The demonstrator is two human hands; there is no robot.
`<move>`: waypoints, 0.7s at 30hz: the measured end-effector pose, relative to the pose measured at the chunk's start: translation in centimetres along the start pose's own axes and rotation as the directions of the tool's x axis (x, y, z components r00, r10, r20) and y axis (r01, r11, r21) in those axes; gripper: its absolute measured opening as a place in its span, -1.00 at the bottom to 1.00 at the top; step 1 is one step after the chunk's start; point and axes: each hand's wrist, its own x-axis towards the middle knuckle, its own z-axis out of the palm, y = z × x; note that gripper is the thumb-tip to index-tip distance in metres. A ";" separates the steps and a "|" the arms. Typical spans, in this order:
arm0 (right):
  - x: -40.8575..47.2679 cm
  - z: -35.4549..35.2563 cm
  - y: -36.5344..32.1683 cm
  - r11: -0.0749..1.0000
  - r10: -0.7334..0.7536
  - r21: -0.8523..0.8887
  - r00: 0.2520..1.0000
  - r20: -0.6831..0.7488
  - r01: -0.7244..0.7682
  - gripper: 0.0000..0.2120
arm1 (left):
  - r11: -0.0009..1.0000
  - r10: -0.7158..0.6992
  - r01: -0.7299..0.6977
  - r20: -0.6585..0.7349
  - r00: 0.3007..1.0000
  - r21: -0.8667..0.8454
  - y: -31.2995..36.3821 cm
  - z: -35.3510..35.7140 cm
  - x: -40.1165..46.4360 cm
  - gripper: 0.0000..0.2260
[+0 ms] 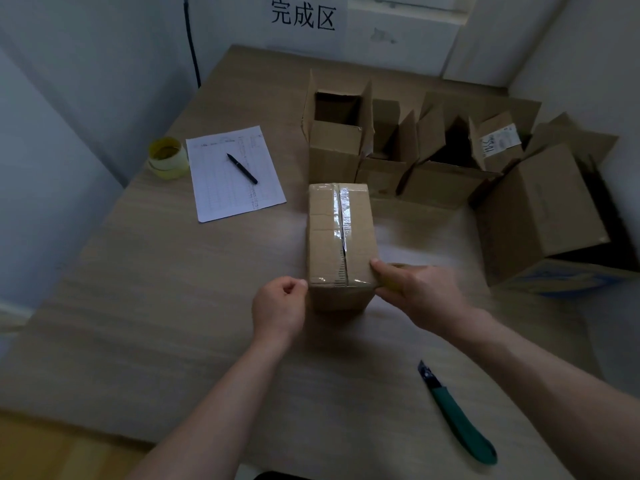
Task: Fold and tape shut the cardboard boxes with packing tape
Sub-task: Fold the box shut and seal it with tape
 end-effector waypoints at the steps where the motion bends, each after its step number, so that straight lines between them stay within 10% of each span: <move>1: 0.1 0.1 0.0 1.000 -0.005 0.000 1.000 -0.013 0.005 -0.50 | 1.000 -0.009 0.009 -0.026 1.000 0.014 0.2 0.0 0.3 -0.84; 4: 0.3 0.1 0.2 1.000 -0.028 -0.013 0.998 -0.051 0.027 -0.50 | 0.882 0.384 -0.388 0.069 0.921 0.267 0.3 0.1 1.2 -0.30; 7: 0.2 0.4 0.4 0.998 -0.062 -0.012 0.991 -0.118 0.061 -0.50 | 0.445 0.685 -0.837 0.482 0.546 0.317 1.0 1.1 2.8 -0.36; 10: 0.5 1.0 0.5 0.998 -0.068 -0.005 0.983 -0.168 0.068 -0.50 | 0.270 0.782 -0.937 0.517 0.348 0.223 1.0 2.0 5.1 -0.57; 21: 0.4 0.9 0.0 0.993 -0.020 0.109 0.980 -0.198 0.043 -0.52 | 0.489 0.772 -0.848 0.350 0.530 0.206 1.4 2.5 4.0 -0.60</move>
